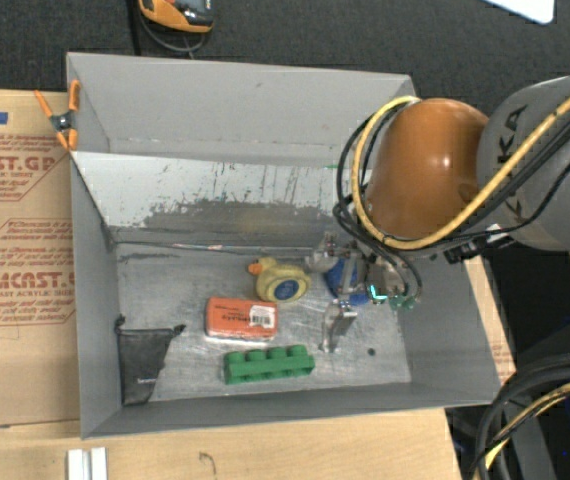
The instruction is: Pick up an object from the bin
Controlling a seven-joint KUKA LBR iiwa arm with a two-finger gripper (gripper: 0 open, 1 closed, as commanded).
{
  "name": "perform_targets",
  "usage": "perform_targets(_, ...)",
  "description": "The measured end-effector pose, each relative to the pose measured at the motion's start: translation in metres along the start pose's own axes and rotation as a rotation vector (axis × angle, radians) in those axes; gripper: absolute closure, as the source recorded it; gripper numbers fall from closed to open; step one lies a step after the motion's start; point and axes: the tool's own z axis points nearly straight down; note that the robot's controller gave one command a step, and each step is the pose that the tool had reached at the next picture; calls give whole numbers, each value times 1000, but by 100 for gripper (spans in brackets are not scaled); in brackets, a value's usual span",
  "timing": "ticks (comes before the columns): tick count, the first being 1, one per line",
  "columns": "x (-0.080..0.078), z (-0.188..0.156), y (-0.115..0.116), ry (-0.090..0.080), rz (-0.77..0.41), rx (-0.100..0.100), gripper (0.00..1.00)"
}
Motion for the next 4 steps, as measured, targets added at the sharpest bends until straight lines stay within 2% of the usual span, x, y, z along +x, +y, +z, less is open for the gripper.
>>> perform_targets(1, -2, -4, 0, -8, 0, 0, 0)
perform_targets(2, -13, 55, 32, -14, -23, 0, 0)
perform_targets(3, -23, 59, 81, -7, -111, -1, 0)
perform_targets(4, -42, 89, 72, -10, -8, -1, 0)
